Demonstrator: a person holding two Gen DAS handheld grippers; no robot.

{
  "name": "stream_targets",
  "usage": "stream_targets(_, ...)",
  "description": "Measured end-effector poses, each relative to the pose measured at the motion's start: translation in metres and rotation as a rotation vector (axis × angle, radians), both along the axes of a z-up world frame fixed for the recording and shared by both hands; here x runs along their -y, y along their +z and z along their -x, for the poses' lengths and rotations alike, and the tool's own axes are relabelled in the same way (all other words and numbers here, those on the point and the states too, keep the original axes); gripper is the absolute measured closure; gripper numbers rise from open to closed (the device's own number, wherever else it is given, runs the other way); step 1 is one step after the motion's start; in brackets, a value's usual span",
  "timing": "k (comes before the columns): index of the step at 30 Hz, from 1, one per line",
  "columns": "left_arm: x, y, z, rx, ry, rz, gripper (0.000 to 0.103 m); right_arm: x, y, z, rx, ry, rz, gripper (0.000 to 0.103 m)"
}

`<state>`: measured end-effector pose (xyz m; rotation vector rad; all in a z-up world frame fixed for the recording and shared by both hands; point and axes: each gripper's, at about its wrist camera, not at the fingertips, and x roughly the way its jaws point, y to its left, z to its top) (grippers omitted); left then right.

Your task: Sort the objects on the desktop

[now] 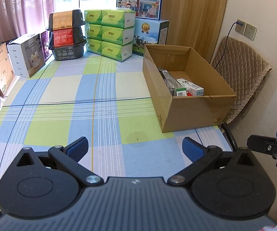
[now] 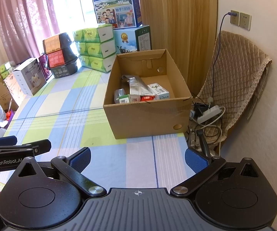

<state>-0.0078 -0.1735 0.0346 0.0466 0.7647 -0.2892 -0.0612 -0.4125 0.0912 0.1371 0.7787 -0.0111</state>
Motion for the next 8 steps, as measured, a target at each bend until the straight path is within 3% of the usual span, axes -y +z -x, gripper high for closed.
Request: stream_targets(8, -0.0016, -0.0001, 0.0041, 0.027, 0.004, -0.003, 0.001, -0.0019, -0.0003, -0.0002, -0.003, 0.002, 0.001, 0.002)
